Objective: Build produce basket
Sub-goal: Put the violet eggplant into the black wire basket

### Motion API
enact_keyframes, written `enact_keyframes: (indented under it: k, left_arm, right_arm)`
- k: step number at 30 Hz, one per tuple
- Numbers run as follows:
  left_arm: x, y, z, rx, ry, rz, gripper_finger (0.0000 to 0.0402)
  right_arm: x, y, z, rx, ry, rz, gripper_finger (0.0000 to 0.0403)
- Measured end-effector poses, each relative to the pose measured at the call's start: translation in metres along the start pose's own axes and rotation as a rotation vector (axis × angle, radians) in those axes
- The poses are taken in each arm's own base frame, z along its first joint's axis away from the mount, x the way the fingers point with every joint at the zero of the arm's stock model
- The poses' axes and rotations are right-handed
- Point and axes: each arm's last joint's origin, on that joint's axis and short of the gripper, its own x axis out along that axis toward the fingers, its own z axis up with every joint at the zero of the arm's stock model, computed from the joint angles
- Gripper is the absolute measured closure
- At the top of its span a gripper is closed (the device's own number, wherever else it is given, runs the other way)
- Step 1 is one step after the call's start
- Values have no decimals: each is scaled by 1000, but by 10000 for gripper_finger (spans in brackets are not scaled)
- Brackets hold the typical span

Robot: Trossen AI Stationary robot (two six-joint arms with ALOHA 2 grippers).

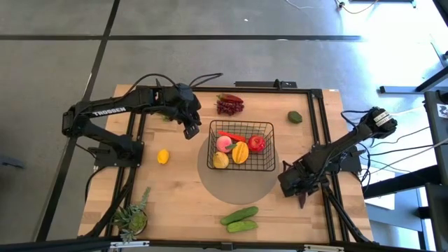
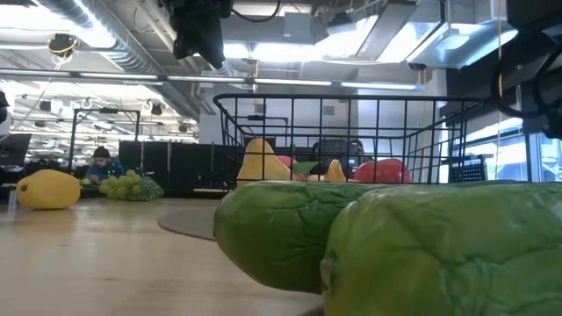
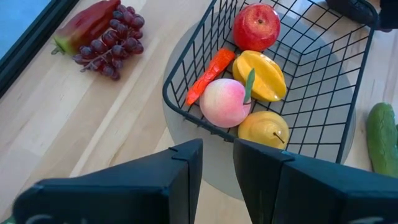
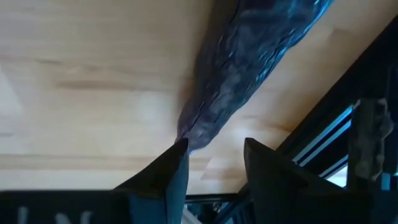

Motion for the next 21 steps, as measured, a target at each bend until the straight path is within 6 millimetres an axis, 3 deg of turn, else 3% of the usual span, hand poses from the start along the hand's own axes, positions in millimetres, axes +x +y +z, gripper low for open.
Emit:
enact_keyframes:
  k: [21]
  left_arm:
    - [0,0,0,0,0,0,321]
  right_arm:
    - [27,-10,23,8,-92,65,259]
